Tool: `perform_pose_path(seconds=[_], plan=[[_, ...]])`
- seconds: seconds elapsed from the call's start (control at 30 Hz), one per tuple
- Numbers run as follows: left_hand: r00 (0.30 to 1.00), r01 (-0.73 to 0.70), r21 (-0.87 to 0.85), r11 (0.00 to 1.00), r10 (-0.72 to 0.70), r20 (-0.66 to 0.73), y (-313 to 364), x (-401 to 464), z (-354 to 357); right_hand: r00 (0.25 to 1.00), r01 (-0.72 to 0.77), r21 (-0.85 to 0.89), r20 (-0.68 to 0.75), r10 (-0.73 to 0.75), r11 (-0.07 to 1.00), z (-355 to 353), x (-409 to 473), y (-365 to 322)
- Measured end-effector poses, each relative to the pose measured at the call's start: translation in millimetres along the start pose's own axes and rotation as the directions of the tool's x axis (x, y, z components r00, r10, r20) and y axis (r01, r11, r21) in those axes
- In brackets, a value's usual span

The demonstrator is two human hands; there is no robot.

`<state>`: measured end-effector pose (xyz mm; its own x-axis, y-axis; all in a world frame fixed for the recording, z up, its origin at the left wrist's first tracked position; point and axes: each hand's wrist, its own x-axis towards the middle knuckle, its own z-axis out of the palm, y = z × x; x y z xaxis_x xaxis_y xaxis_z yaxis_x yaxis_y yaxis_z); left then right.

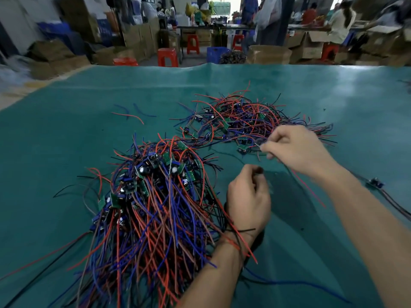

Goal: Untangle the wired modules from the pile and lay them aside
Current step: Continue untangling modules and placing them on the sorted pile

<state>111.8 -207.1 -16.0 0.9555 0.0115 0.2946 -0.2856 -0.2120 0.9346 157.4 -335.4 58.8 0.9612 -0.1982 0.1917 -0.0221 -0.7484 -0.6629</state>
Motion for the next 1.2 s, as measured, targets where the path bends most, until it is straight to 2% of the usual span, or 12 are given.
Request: perform_pose_path(seconds=[0.07,0.17,0.37,0.53,0.57,0.67,0.73,0.83,0.97,1.03,1.2], plan=[[1.000,0.025,-0.024,0.999,-0.024,0.014,0.5,0.1,-0.5,0.997,-0.054,0.185,0.058,0.044,0.981,-5.4,-25.9,13.4],[1.000,-0.002,0.013,1.000,0.001,0.027,3.2,-0.8,-2.9,0.992,-0.075,0.330,0.124,0.035,0.941,4.2,-56.8,26.6],[0.999,0.025,0.048,0.999,-0.026,0.038,3.1,0.6,-4.5,0.977,-0.044,0.379,0.208,-0.038,0.924,9.4,-63.5,36.5],[0.990,-0.018,0.026,1.000,0.014,0.140,4.8,-2.7,-3.7,0.999,-0.041,0.455,-0.008,0.050,0.890,10.2,-58.8,42.8],[0.986,-0.044,0.037,0.998,0.037,0.161,4.8,-3.1,-4.3,0.998,-0.068,0.519,0.024,0.064,0.852,12.8,-58.6,42.2],[0.980,-0.072,0.045,0.996,0.063,0.190,5.4,-3.0,-5.2,0.969,-0.213,0.701,0.242,0.054,0.681,16.4,-60.5,38.3],[0.981,-0.075,0.061,0.995,0.063,0.185,5.1,-2.8,-4.6,0.955,-0.268,0.742,0.287,0.069,0.615,14.4,-60.8,37.0],[0.983,-0.071,0.089,0.994,0.054,0.177,3.3,-2.4,-3.7,0.973,-0.225,0.761,0.206,0.103,0.609,13.5,-59.6,38.8],[0.972,-0.097,0.170,0.981,0.057,0.227,2.7,-1.7,-4.6,0.992,-0.117,0.662,0.049,0.114,0.740,12.2,-57.5,44.7],[0.965,-0.121,0.199,0.972,0.068,0.254,3.8,-2.0,-3.9,0.990,-0.079,0.639,-0.042,0.138,0.765,9.9,-54.9,47.9],[0.947,-0.166,0.250,0.954,0.084,0.309,6.9,-2.9,-3.7,0.912,0.029,0.617,-0.338,0.231,0.786,-7.4,-46.7,62.1]])
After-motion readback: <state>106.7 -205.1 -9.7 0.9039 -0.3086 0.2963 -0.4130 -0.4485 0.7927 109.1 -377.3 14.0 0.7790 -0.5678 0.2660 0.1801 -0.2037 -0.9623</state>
